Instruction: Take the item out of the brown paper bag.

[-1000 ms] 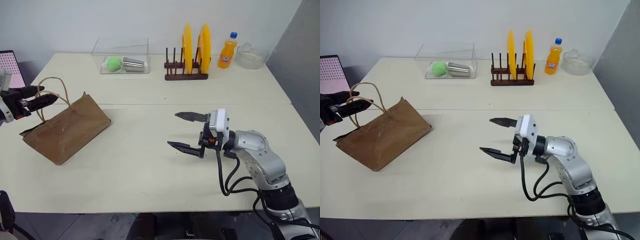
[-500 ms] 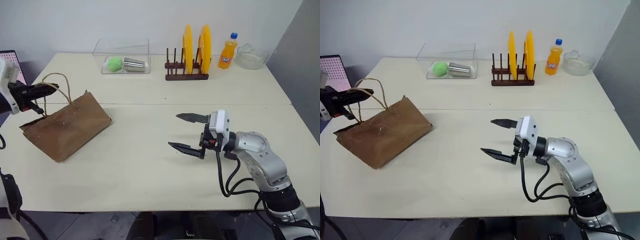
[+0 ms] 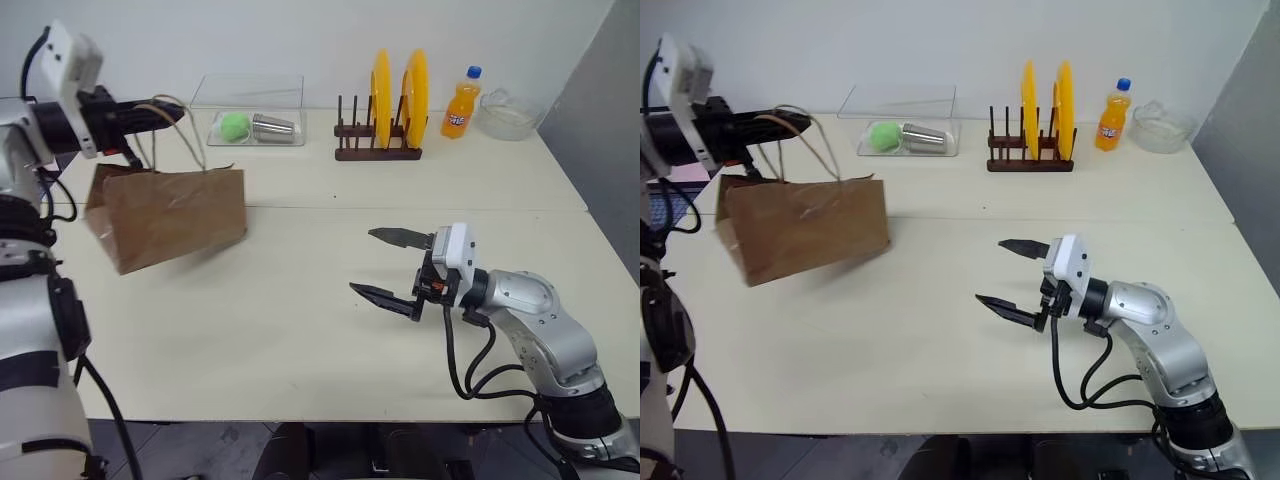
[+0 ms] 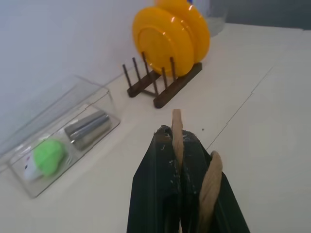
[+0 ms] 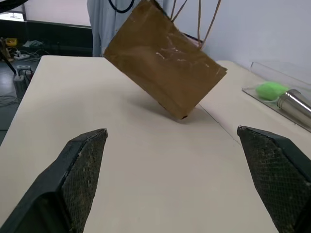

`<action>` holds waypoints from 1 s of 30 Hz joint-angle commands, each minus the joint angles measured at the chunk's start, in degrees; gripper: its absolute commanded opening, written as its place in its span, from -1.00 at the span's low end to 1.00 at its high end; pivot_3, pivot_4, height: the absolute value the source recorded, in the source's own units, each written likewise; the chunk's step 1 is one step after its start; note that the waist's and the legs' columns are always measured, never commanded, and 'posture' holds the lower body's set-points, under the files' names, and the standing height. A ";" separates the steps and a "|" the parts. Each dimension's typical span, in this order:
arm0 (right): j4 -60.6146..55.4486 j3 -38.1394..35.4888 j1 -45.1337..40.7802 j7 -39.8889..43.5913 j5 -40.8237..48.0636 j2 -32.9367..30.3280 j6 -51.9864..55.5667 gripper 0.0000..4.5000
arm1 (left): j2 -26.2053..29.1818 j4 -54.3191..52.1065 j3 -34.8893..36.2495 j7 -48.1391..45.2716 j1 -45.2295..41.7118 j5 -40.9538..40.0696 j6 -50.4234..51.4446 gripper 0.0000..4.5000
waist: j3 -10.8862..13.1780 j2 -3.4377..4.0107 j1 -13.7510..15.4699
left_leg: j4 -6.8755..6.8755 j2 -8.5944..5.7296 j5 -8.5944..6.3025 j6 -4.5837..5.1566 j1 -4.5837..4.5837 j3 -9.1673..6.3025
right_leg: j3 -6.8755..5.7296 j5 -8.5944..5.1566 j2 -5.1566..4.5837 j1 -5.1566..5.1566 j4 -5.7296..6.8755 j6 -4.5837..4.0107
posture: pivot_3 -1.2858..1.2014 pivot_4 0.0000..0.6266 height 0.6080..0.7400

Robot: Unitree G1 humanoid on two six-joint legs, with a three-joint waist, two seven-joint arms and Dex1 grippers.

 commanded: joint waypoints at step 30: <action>-15.58 -9.40 18.15 -9.43 1.68 -7.63 6.01 1.00 | -29.91 19.11 1.17 11.46 -21.08 5.21 -12.37 -0.99 | 0.18 -0.26 -1.21 | 0.69 -0.03 -0.01 0.03 0.05 0.15 | 0.21 -0.20 0.03 -0.01 0.74 0.37 | 0.03 -0.52 1.00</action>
